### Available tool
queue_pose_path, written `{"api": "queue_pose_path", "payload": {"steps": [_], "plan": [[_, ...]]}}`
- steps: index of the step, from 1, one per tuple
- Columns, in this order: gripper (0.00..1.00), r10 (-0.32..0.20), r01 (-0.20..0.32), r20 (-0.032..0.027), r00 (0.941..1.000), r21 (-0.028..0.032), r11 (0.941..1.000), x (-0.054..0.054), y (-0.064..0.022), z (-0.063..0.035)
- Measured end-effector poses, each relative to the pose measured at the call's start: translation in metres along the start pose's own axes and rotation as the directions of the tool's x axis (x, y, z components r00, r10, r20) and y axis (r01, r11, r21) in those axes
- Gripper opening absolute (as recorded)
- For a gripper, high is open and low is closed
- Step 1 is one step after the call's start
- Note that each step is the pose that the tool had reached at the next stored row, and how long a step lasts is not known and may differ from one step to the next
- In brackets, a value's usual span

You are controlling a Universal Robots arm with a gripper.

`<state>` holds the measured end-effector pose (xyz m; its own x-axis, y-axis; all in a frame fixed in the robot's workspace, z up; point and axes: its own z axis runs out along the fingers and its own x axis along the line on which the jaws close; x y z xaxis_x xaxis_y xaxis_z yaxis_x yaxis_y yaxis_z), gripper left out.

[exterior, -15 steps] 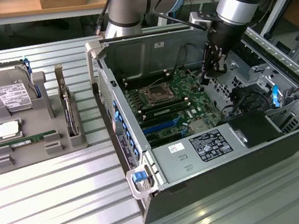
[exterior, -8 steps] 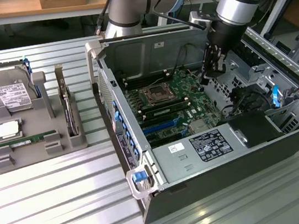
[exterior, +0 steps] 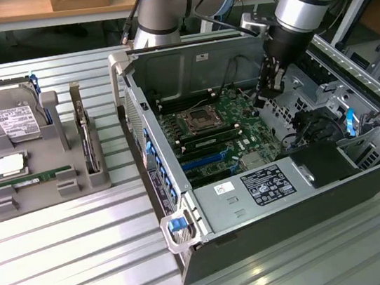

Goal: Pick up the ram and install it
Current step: 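Press down the ram until it locks into place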

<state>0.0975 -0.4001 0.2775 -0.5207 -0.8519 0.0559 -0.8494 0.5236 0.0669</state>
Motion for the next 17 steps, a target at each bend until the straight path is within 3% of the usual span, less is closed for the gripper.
{"api": "queue_pose_path", "payload": {"steps": [7,12,17], "plan": [[0.11,0.064,-0.064,0.0038,0.9980,-0.0035,0.9980,0.0000,0.0000,0.0002],[0.11,0.124,-0.124,0.0068,0.9923,-0.0067,0.9923,0.0000,0.0000,0.0004],[0.11,0.186,-0.186,0.0100,0.9825,-0.0105,0.9825,0.0000,0.0000,0.0005]]}}
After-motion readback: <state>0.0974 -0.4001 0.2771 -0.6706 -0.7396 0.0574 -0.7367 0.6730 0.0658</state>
